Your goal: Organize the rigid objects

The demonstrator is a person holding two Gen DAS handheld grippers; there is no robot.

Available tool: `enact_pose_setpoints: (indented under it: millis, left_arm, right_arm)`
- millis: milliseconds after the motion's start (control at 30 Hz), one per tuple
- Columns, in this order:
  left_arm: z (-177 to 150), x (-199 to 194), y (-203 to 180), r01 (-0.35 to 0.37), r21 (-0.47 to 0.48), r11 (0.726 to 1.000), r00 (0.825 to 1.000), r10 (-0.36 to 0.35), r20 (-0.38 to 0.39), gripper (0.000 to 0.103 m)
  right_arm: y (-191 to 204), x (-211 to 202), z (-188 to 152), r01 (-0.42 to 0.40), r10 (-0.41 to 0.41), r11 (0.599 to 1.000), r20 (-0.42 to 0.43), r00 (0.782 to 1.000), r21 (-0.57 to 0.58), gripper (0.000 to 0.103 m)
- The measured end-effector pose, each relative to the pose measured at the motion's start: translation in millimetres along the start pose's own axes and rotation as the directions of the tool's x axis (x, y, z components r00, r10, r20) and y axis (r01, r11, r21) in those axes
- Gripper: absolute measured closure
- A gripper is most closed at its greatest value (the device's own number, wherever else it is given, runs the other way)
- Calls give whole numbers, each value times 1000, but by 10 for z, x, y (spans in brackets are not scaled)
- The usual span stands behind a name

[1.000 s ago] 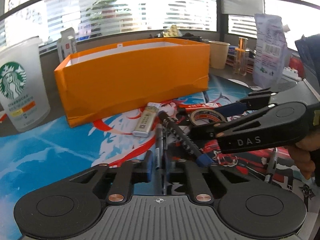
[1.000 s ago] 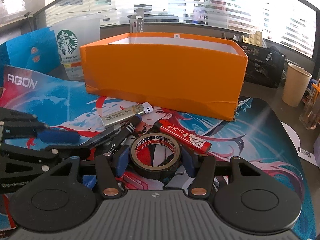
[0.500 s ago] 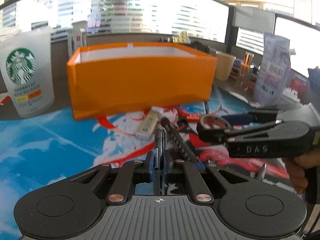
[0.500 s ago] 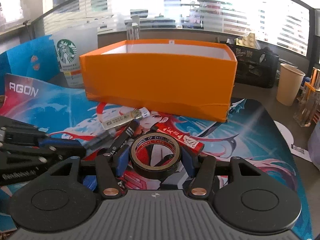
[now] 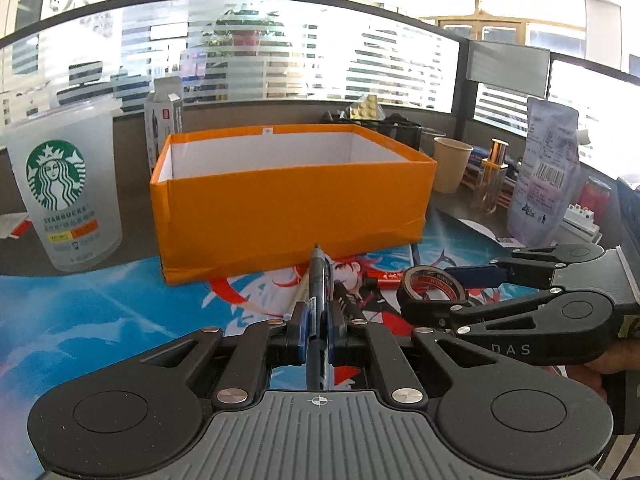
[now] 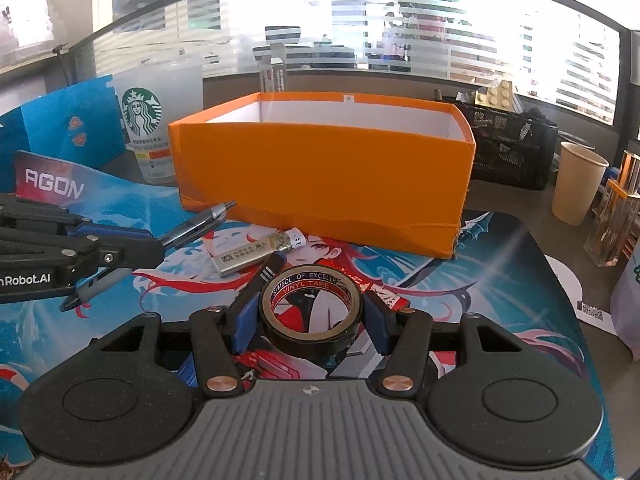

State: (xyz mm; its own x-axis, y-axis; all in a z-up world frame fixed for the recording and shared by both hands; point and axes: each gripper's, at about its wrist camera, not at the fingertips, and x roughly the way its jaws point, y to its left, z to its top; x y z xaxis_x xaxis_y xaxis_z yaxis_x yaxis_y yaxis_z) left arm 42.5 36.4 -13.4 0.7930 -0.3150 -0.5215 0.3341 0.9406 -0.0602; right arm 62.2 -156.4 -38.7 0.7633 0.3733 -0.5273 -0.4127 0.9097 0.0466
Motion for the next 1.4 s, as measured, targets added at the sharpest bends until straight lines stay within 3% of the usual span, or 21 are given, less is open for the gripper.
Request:
enact_pose_setpoints:
  millis: [1400]
  left_arm:
    - [444,-319,11,-25,-6,1000,991,26,134,96]
  right_arm:
    - [182,-444,432,-34,42,998,162,986,-50,51]
